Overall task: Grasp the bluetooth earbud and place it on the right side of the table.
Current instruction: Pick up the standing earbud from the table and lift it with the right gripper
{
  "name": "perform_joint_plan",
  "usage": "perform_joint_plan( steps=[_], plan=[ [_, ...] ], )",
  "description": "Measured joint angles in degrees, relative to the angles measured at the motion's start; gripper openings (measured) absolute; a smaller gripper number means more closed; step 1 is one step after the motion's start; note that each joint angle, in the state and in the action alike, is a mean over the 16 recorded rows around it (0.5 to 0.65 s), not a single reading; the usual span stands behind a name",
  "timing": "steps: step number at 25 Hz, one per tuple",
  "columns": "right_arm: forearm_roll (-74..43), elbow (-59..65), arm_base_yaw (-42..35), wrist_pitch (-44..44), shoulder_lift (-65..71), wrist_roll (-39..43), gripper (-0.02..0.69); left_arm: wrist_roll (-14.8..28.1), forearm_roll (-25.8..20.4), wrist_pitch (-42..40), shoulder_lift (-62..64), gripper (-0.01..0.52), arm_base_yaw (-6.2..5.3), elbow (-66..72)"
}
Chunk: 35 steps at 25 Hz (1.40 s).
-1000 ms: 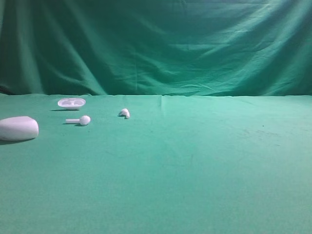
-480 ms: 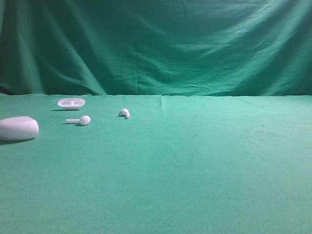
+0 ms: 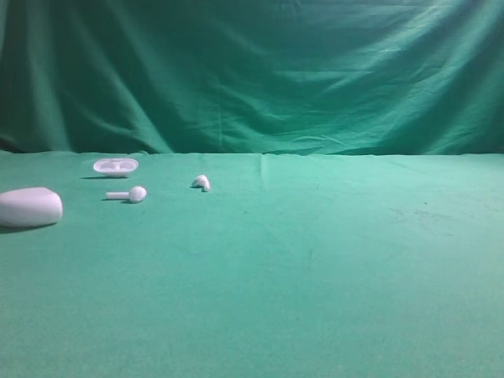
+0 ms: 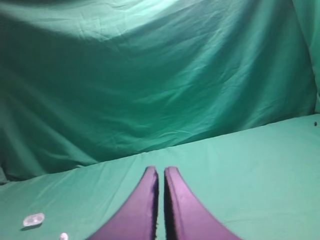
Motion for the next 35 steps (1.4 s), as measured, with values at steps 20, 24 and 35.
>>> perform_joint_plan(
  steps=[20,24,35],
  plan=[
    [7.42,-29.66,0.69,35.03,41.92,-11.99,0.000,0.00,0.00,0.00,0.00,0.000,0.00,0.00],
    [9.59,-36.10,3.39,37.82,52.23,-17.62,0.000,0.00,0.00,0.00,0.00,0.000,0.00,0.00],
    [1.69,-61.24,19.84,43.39,80.64,-14.67,0.000,0.00,0.00,0.00,0.00,0.000,0.00,0.00]
  ],
)
